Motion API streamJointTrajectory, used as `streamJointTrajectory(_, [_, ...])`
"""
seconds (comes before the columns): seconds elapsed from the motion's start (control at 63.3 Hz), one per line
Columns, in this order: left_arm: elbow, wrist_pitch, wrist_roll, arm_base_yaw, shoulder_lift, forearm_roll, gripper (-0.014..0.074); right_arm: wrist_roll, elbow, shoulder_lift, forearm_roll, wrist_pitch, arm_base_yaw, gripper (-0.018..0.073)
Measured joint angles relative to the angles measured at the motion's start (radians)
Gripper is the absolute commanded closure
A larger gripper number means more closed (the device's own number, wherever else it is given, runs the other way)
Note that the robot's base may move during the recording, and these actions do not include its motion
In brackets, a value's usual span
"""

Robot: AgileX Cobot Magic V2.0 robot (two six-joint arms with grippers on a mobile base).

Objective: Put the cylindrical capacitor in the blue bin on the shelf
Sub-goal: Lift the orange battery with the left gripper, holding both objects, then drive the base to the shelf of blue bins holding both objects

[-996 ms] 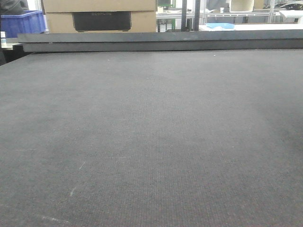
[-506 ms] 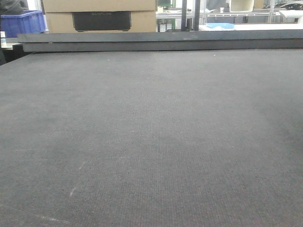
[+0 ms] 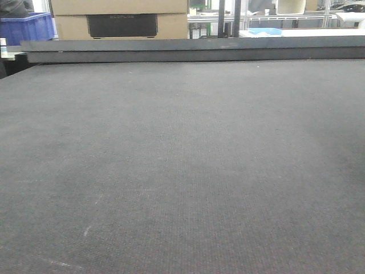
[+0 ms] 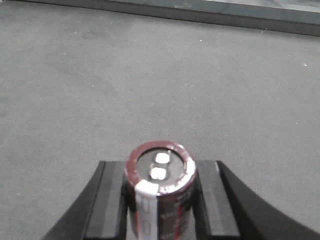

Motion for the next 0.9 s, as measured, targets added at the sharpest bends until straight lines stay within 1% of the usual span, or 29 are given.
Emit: streamJointTrajectory(0.901, [0.000,0.000,0.002,0.000,0.000,0.000,0.0708,0.000,0.000,0.000,-0.002,0.000,0.000,0.0721])
